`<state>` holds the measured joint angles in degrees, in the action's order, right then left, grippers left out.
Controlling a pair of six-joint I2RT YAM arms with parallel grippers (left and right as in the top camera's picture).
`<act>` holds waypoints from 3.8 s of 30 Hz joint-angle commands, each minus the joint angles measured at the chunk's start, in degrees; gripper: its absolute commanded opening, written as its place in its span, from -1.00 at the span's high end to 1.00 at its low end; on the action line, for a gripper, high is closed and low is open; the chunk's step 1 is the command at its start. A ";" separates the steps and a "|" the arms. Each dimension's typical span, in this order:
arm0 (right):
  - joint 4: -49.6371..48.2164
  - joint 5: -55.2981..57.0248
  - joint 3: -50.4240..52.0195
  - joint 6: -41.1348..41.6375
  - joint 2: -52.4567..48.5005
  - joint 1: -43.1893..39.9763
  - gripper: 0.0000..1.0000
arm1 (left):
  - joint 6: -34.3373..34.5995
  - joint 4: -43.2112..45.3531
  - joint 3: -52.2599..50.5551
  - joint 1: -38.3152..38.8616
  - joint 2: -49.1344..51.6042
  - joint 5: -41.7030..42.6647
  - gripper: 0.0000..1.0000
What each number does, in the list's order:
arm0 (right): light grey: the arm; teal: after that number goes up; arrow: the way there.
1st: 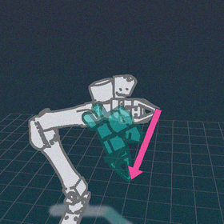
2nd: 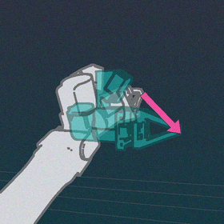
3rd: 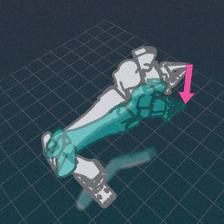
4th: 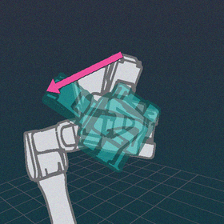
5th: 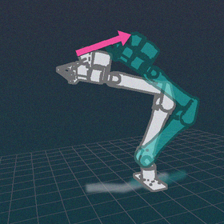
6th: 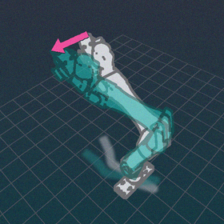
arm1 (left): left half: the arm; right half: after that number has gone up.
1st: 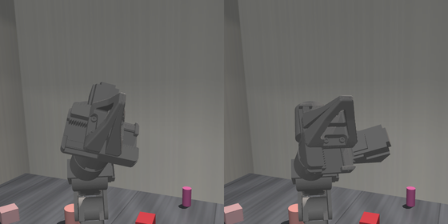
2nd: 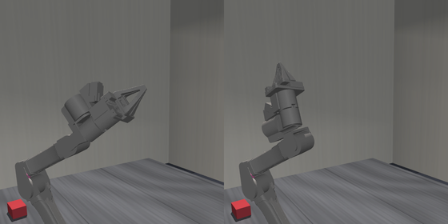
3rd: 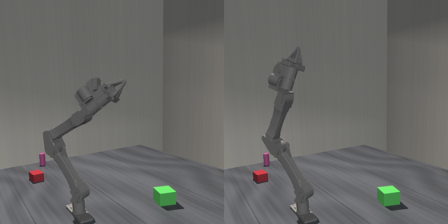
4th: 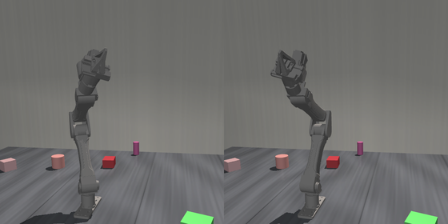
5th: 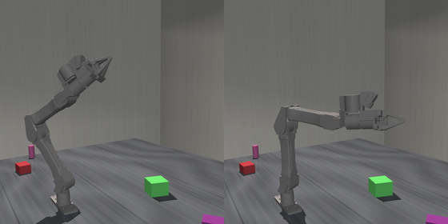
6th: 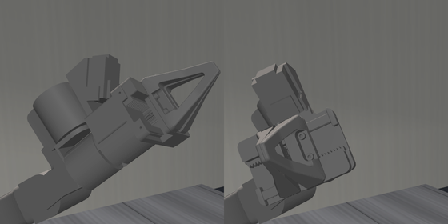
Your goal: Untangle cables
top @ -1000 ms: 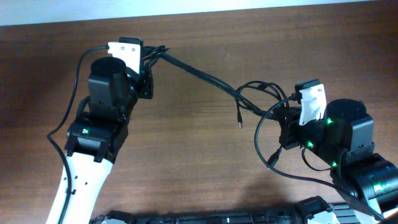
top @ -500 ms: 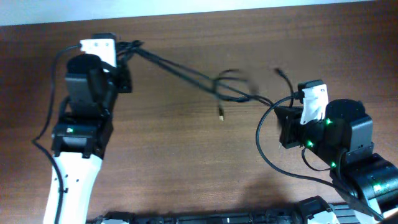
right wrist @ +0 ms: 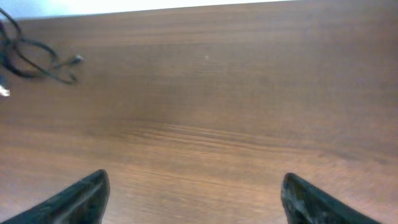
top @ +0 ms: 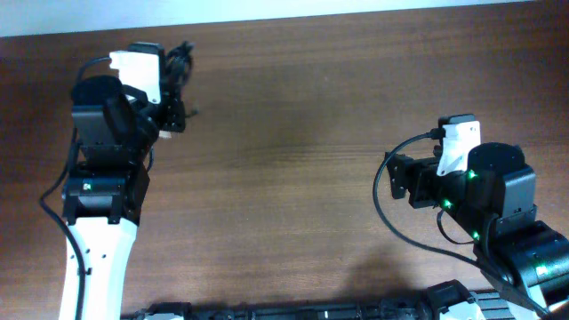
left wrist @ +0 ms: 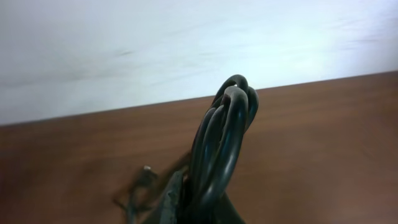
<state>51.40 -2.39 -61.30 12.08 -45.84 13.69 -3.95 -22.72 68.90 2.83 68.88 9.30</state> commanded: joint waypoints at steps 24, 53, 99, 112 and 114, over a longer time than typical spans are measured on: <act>0.22 -31.95 -0.74 -29.51 -13.84 -0.22 -0.98 | -0.46 23.78 0.48 0.17 -0.76 69.59 1.00; -4.11 -39.30 -0.74 -29.66 -19.96 -0.22 0.92 | -0.22 34.47 0.48 11.21 -0.76 63.73 1.00; 2.51 5.46 -0.76 10.93 -18.95 -10.08 0.92 | 2.69 9.01 0.48 -24.76 -0.76 40.50 1.00; -5.97 -13.49 -0.76 2.71 -18.95 -10.08 0.92 | 2.62 -0.55 0.48 -24.74 -0.76 28.83 1.00; -5.88 -13.46 -0.76 2.73 -18.95 -10.08 0.92 | 2.60 -0.52 0.48 -24.74 -0.76 29.40 1.00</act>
<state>45.39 -14.63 -61.63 16.78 -65.52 4.62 -2.31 -23.51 68.88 -20.88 68.88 41.23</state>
